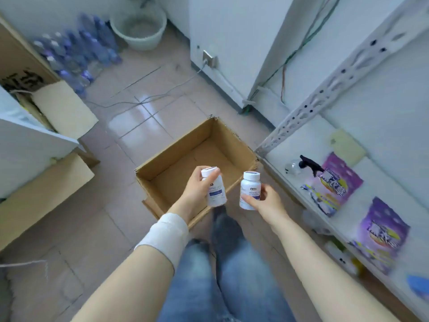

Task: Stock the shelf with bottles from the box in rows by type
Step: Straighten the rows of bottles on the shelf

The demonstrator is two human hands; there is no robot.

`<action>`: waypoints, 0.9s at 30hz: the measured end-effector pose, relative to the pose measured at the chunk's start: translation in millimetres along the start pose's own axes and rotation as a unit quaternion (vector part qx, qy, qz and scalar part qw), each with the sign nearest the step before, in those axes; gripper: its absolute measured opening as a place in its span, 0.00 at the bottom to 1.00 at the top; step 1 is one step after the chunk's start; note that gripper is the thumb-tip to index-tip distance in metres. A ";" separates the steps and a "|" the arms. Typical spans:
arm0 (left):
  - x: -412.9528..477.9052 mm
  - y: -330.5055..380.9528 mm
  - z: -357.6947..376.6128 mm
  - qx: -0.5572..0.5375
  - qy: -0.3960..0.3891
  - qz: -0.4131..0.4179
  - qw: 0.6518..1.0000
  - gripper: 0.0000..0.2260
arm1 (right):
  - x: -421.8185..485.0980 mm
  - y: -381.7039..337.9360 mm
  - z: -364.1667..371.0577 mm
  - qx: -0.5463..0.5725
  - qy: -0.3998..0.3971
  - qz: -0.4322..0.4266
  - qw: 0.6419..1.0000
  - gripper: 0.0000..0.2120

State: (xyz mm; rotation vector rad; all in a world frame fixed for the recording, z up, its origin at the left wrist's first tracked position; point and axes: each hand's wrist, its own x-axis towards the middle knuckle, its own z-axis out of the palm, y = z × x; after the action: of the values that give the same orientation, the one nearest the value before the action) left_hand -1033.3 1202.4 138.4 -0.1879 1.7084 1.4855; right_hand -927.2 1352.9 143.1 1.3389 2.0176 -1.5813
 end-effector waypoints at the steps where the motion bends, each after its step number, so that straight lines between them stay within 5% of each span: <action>1: -8.9 1.5 11.7 0.024 -0.023 0.006 0.999 0.07 | -18.8 10.1 -7.9 0.023 0.022 0.004 0.999 0.24; 6: -59.3 14.0 92.5 0.116 -0.124 0.063 0.983 0.16 | -95.9 64.8 -59.5 0.135 0.126 0.015 0.983 0.22; 11: -125.3 9.6 196.8 0.188 -0.223 0.128 0.948 0.12 | -173.4 126.9 -125.8 0.233 0.226 -0.001 0.946 0.15; 18: -261.3 -20.1 376.5 0.249 -0.345 0.233 0.874 0.12 | -303.5 247.6 -251.9 0.303 0.364 -0.056 0.879 0.11; 27: -447.5 -41.5 584.4 0.258 -0.505 0.303 0.766 0.12 | -456.9 362.8 -416.4 0.329 0.503 -0.103 0.793 0.18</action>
State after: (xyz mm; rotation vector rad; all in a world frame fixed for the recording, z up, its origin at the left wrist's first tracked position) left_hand -440.9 1522.3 438.6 1.3431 1.1706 1.0712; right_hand -261.8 1480.5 376.9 2.7876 2.2075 -2.0191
